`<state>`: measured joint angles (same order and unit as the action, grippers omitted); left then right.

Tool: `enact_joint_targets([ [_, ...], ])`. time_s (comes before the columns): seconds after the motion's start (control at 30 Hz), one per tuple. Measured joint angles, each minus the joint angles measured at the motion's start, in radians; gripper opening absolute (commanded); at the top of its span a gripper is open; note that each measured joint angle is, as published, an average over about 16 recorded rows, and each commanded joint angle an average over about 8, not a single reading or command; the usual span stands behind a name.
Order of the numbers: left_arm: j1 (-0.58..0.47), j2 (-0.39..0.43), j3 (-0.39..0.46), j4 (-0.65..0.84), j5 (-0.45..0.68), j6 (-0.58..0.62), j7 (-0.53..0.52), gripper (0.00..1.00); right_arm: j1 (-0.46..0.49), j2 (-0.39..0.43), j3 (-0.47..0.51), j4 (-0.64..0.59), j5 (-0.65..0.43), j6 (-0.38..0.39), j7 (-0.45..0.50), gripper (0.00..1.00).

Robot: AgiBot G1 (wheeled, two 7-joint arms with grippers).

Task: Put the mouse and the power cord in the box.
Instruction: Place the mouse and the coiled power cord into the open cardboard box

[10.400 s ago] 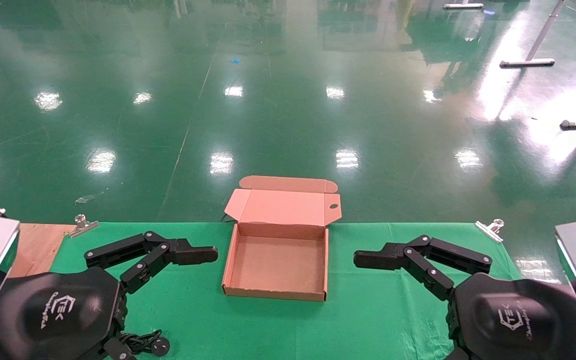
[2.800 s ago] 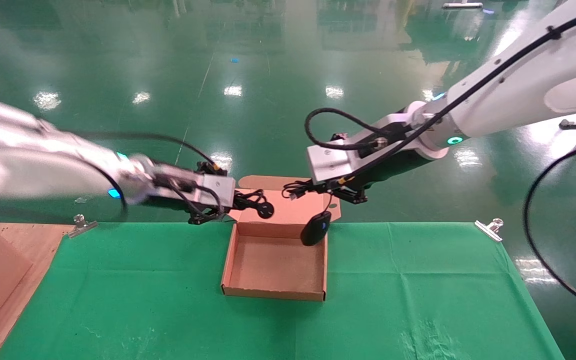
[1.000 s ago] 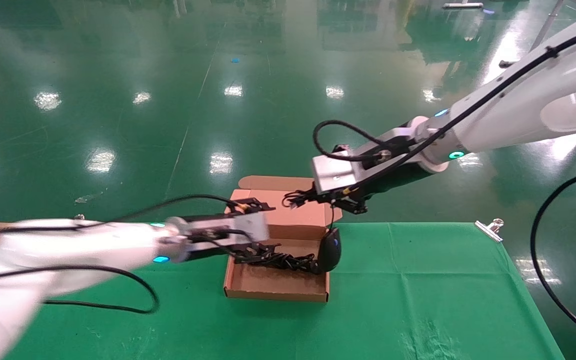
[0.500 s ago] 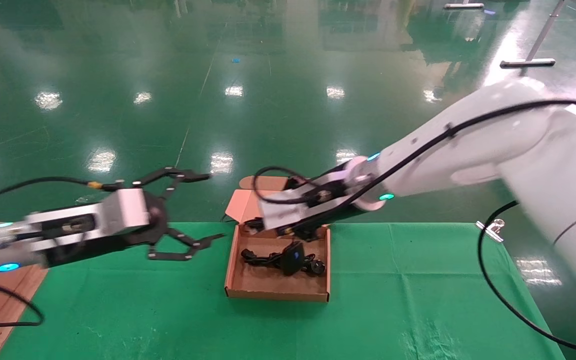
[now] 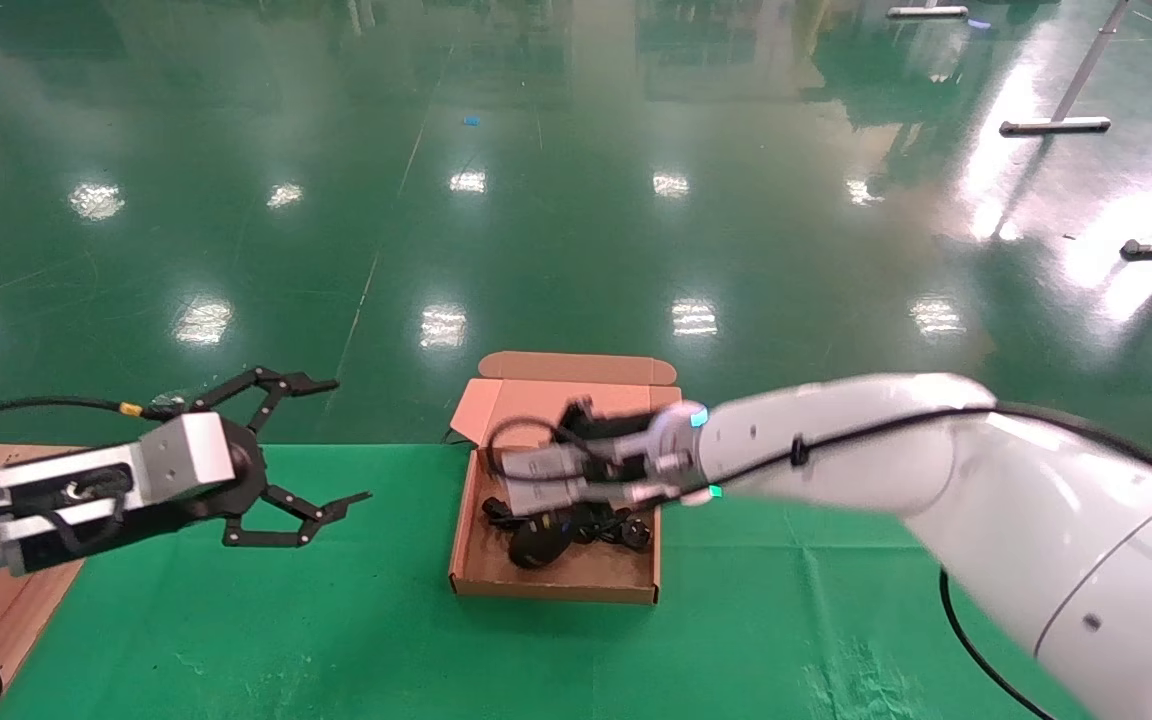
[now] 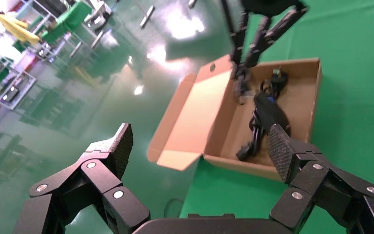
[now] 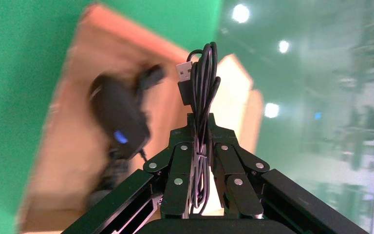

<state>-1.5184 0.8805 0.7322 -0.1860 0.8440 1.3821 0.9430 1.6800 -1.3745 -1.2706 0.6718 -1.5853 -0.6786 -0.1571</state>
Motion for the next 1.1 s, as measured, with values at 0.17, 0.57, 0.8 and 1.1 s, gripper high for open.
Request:
enact_joint_targets([
  [0.17, -0.001, 0.007, 0.002, 0.027, 0.004, -0.007, 0.015, 1.0, -0.023, 0.002, -0.054, -0.015, 0.009, 0.043, 0.019, 0.66],
  [0.57, -0.004, 0.009, 0.002, 0.041, 0.004, -0.001, 0.022, 1.0, -0.03, 0.005, -0.085, -0.027, 0.016, 0.068, 0.028, 1.0],
  [0.8, 0.004, 0.005, -0.006, 0.019, 0.003, 0.0, 0.002, 1.0, -0.035, 0.015, -0.065, -0.016, 0.025, 0.05, 0.03, 1.0],
  [1.1, 0.045, -0.021, -0.048, -0.088, -0.008, 0.01, -0.106, 1.0, -0.085, 0.081, 0.031, 0.04, 0.098, -0.029, 0.058, 1.0],
])
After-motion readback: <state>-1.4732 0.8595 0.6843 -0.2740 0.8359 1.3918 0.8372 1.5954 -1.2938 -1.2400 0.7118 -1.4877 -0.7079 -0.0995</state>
